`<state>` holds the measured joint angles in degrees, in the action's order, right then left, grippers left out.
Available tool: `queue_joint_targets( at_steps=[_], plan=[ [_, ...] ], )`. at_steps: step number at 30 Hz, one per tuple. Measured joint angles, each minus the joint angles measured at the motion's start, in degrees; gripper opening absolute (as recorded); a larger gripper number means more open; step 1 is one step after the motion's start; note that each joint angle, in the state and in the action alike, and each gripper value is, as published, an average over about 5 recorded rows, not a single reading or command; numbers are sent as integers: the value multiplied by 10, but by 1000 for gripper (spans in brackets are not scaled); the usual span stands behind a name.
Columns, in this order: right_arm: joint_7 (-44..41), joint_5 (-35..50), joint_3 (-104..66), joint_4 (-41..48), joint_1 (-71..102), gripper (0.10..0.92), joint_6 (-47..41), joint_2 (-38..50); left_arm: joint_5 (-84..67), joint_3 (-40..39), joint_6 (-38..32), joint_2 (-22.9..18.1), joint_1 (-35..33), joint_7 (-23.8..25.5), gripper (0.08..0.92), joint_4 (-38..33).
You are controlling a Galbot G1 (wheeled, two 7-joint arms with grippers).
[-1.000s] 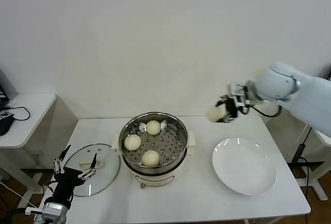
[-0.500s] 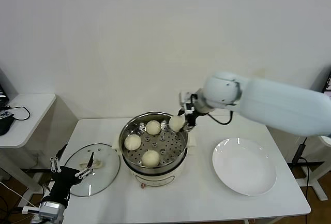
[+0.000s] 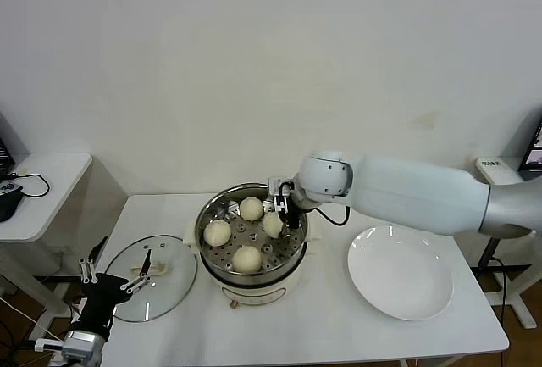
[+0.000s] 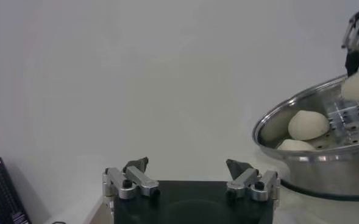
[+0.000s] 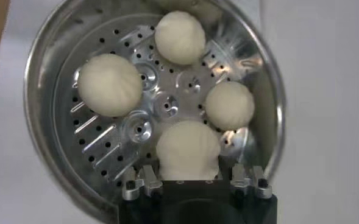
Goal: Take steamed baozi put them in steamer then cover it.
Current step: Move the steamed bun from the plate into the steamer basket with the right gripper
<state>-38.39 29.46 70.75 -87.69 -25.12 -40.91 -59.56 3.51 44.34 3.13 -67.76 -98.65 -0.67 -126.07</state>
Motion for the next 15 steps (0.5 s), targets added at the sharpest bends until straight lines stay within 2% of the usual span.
queue_joint_targets(
  at_steps=[7, 12, 15],
  plan=[
    [1, -7, -1, 8, 11, 641, -3, -5, 0, 1, -1, -1, 0, 0, 823, 2],
    [2, -4, -9, 4, 10, 766, -4, 0, -1, 1, -1, -1, -1, 0, 823, 0],
    [4, 2, -18, -5, 4, 813, -5, 9, -2, 1, -1, 0, -1, 0, 823, -1]
  ],
)
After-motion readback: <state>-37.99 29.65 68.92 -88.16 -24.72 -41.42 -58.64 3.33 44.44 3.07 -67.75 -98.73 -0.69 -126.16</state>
